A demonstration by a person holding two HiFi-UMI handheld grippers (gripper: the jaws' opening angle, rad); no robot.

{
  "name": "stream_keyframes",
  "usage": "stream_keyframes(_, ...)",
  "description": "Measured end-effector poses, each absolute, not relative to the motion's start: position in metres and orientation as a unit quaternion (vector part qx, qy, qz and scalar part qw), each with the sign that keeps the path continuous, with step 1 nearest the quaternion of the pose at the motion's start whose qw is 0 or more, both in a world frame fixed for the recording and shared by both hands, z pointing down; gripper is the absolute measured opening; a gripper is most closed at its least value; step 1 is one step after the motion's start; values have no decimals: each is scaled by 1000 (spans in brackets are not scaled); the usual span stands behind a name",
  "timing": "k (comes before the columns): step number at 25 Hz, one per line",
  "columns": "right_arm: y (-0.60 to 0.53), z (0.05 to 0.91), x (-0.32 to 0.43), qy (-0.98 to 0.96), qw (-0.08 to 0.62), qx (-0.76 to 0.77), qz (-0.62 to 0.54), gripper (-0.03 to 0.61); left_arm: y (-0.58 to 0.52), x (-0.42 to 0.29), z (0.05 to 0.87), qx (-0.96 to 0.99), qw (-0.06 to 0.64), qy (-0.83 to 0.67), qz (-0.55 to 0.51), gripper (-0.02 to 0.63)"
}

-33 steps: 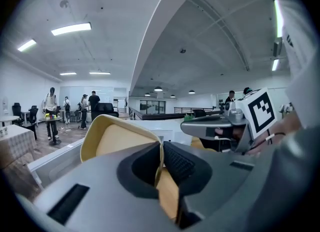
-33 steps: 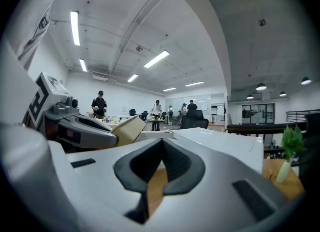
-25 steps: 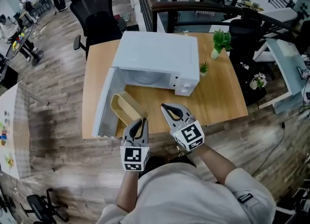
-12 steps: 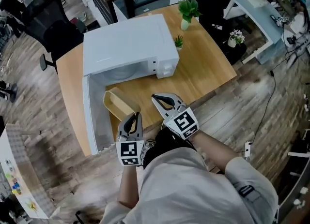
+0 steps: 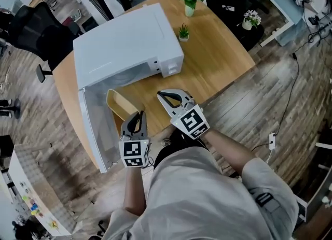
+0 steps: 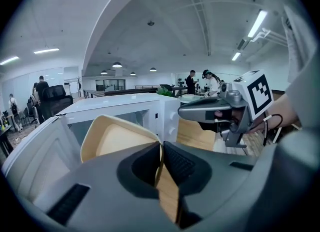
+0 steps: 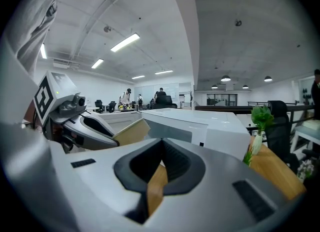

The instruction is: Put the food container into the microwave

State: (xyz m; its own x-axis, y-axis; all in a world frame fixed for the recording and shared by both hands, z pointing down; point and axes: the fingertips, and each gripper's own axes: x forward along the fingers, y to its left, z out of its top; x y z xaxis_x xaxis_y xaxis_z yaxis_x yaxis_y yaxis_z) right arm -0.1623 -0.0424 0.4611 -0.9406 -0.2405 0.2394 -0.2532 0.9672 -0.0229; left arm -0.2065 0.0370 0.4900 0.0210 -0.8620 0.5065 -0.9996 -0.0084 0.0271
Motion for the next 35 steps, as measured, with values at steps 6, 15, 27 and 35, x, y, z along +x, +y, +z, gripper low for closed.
stream_keyframes(6, -60, 483, -155, -982, 122, 139, 31, 5, 16, -206, 514, 693, 216, -656, 207, 32)
stream_keyframes(15, -78, 512, -143, -979, 129, 147, 50, 5, -7, -206, 531, 689, 218, -647, 245, 32)
stream_keyframes(27, -87, 538, -157, -976, 134, 150, 80, 5, -32, -208, 543, 703, 215, -615, 285, 34)
stream_keyframes(35, -83, 553, -166, -972, 147, 160, 94, 5, -41, -222, 563, 712, 212, -584, 328, 34)
